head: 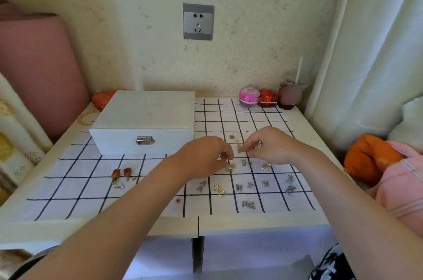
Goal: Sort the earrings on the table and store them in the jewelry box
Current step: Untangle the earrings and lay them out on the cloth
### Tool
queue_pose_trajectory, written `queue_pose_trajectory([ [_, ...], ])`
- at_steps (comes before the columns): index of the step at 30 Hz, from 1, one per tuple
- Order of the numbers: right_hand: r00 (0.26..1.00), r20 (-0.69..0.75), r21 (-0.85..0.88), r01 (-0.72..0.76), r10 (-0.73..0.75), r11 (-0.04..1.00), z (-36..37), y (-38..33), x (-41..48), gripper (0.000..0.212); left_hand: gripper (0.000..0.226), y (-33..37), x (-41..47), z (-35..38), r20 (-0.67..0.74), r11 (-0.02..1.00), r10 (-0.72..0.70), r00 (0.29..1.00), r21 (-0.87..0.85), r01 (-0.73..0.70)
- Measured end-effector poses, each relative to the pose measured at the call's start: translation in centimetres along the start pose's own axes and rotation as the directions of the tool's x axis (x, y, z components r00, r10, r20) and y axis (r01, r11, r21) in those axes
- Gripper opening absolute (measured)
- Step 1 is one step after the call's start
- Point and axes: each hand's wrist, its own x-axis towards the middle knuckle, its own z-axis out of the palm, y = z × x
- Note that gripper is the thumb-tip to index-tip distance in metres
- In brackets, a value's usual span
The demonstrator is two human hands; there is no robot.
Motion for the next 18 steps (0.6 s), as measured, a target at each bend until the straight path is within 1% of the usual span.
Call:
queue_pose_trajectory([
  [2,1.0,-0.02,0.0,-0.001,0.001,1.0,-0.2,0.6,0.2,0.02,0.024,0.4,1.3,0.4,-0.004,1.0,0.014,1.0,0.002,-0.014],
  [5,0.995,-0.098,-0.019,-0.011,0.009,1.0,-0.8,1.6,0.6,0.02,0.025,0.8,2.9,0.8,-0.013,1.0,0.016,1.0,-0.014,-0.016],
  [9,0.996,-0.091,-0.018,0.008,-0.01,1.0,-1.2,2.2,0.8,0.017,0.017,0.9,4.5,0.8,0.041,0.999,-0.04,0.998,0.033,0.039],
  [12,0.986,-0.165,0.022,0.008,-0.004,1.0,-1.8,2.9,1.0,0.019,0.011,0.8,5.5,0.5,-0.017,0.998,-0.05,0.999,0.023,0.051],
  [14,0.973,-0.229,0.045,-0.004,0.014,0.999,-2.5,3.7,0.9,0.022,0.011,0.8,6.0,0.3,-0.052,1.0,-0.025,0.998,0.016,0.026],
  [16,0.966,-0.257,0.051,-0.024,0.036,0.998,-2.9,4.4,0.9,0.022,0.013,1.0,6.3,0.2,0.003,1.0,0.022,1.0,-0.015,-0.022],
  [18,0.965,-0.257,0.037,-0.047,0.055,0.998,-3.1,4.9,0.8,0.02,0.016,1.6,6.3,0.3,0.104,0.999,0.045,0.994,-0.032,-0.042],
])
